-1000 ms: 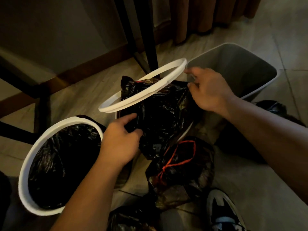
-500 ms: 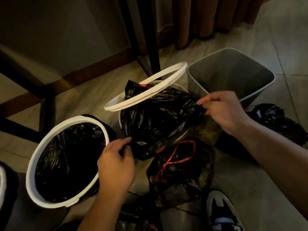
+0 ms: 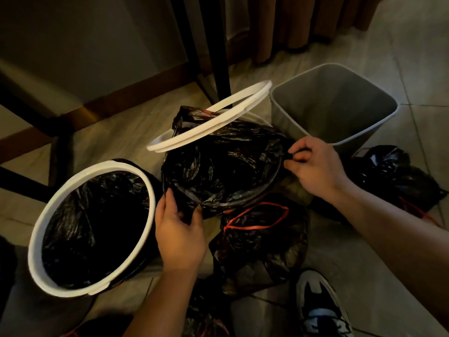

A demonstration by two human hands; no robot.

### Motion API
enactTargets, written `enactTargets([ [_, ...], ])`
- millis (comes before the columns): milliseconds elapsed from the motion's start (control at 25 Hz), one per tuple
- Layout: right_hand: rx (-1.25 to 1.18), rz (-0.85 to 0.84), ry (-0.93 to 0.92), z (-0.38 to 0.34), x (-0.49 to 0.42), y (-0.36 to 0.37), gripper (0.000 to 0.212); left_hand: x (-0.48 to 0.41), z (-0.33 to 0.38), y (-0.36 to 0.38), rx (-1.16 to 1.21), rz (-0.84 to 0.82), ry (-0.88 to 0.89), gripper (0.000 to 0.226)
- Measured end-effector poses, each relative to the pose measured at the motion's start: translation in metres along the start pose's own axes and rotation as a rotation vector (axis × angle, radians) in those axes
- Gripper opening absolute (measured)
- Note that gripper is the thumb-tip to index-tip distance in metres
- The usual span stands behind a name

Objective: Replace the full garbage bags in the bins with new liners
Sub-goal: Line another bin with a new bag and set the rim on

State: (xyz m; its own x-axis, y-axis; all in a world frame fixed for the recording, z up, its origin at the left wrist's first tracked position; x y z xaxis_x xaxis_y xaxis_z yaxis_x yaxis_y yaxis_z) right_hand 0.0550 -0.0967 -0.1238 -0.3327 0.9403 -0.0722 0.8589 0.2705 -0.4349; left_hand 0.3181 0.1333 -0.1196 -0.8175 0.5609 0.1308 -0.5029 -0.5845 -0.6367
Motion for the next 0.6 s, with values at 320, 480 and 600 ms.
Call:
enactTargets([
  [320,-0.323,0.103,0.213,0.024,-0.011,0.019,0.018,-0.026,-0.003,0.008,0.441,-0.107,-0.355,0.043],
  [480,-0.246,0.146,0.224,0.005,-0.008,0.015,0.048,-0.038,0.034,-0.011,0.347,-0.044,-0.288,0.032],
  [600,-0.014,0.115,-0.094,-0.039,-0.007,0.013,0.040,-0.065,0.075,-0.016,0.006,-0.046,-0.011,0.033],
])
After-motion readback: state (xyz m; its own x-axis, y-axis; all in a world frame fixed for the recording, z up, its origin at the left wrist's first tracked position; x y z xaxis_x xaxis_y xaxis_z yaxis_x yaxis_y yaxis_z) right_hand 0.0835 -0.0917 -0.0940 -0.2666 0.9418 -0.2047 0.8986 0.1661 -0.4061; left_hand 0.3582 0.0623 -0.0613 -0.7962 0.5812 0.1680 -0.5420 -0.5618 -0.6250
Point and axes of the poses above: each hand's wrist, its own x-axis away from the middle knuckle, its own y-axis out of the palm, z = x × y, the point moved 8 cm from there along -x, towards the middle knuckle, and after that the axes turned 10 degrees about -y, right-handed, at the moved point
